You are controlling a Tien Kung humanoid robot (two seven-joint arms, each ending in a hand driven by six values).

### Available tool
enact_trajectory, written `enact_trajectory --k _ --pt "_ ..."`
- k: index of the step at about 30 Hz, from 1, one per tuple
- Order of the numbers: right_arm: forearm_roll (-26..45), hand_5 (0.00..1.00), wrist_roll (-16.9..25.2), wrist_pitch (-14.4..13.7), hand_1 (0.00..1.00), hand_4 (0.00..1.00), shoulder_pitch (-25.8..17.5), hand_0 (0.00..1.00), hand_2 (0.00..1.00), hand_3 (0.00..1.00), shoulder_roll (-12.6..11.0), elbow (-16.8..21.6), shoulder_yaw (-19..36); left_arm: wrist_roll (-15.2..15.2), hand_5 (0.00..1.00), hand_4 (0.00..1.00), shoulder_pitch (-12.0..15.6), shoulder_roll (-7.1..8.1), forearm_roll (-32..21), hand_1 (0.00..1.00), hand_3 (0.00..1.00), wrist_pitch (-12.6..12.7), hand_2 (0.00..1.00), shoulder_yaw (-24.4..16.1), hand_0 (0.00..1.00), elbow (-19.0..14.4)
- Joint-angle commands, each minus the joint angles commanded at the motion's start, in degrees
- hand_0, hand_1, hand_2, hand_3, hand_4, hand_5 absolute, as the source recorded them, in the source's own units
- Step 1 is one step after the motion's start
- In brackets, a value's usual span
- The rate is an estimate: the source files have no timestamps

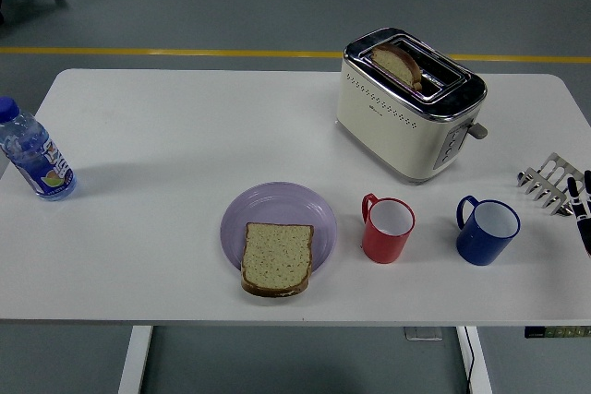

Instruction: Pick up the cup,pour liquid into bread,place the cup on the desk

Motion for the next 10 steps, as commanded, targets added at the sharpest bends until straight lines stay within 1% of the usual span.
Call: enact_trajectory --k 10 --pt "0.1 0.002 0.0 0.0 0.475 0.615 0.5 0.539 0.596 0.581 0.2 -0.1 -0.1 0.1 0.998 0.394 -0.6 0.09 0.2 0.735 0.63 0.1 0.735 -0.7 0.668 0.0"
